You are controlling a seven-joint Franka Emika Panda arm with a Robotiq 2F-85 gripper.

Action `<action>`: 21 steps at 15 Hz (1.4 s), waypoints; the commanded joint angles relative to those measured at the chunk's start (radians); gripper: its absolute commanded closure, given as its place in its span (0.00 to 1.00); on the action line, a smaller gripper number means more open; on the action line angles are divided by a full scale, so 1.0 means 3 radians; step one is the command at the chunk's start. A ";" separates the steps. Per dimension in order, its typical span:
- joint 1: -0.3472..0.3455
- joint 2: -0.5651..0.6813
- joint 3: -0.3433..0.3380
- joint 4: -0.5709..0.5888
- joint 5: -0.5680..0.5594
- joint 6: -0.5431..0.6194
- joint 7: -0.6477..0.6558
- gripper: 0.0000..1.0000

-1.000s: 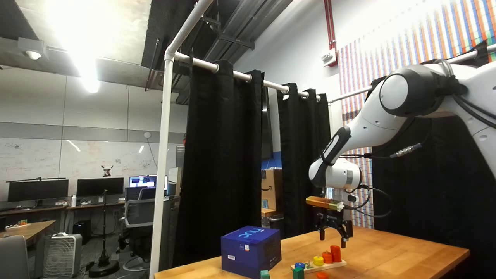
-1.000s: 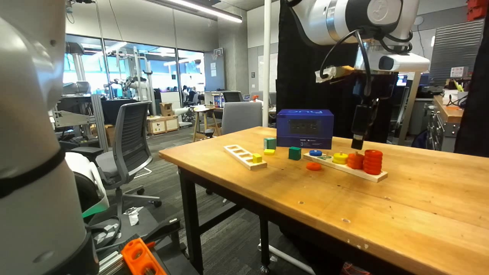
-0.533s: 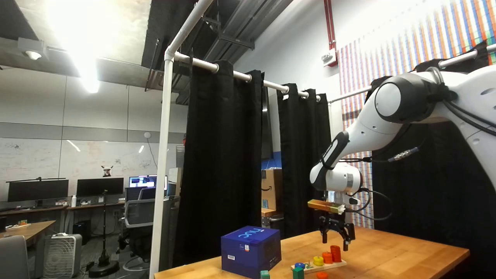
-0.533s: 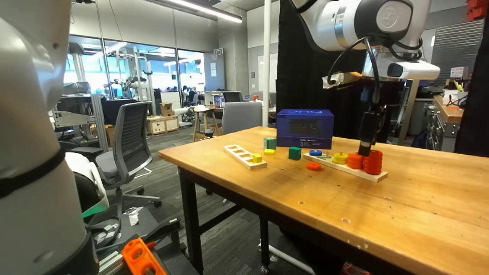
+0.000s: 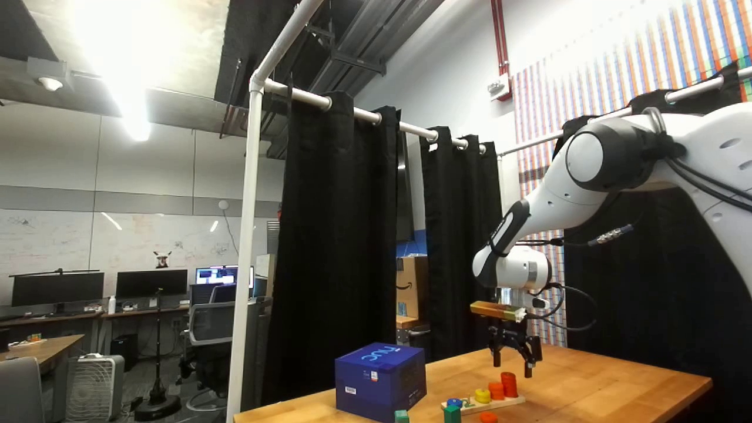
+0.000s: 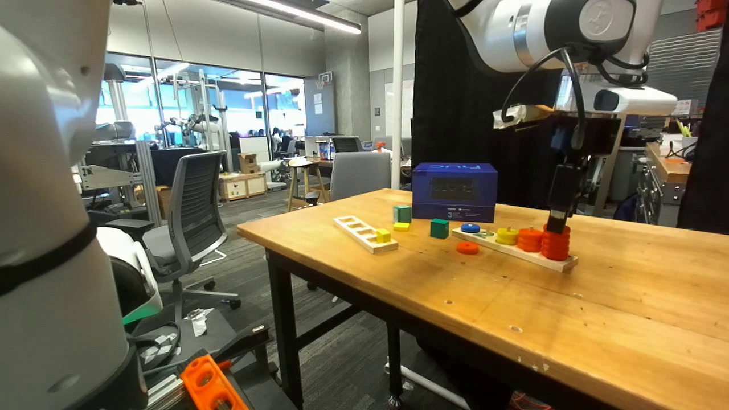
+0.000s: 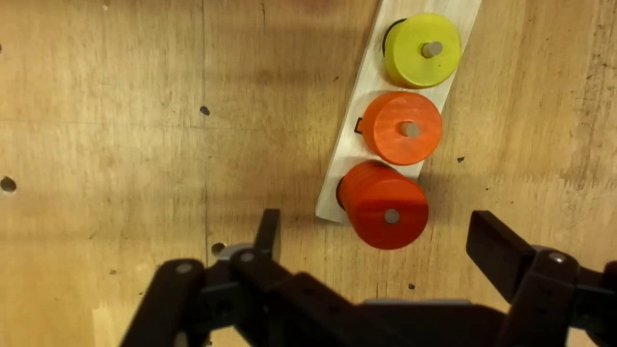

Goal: Pick up an orange circle and put it on the table.

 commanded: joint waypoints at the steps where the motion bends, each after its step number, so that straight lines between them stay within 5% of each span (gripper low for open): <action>1: -0.0005 0.0083 -0.0017 0.0181 0.0059 -0.0124 0.0006 0.00; 11: -0.0002 0.0226 -0.0014 0.0325 0.0052 -0.0221 0.0001 0.00; 12: 0.0001 0.0232 -0.0016 0.0332 0.0042 -0.0221 -0.0001 0.06; 13: 0.0004 0.0236 -0.0018 0.0337 0.0035 -0.0220 0.0004 0.26; 19: 0.0008 0.0254 -0.0022 0.0378 0.0021 -0.0251 0.0012 0.73; 21: 0.0010 0.0259 -0.0023 0.0395 0.0016 -0.0271 0.0015 0.82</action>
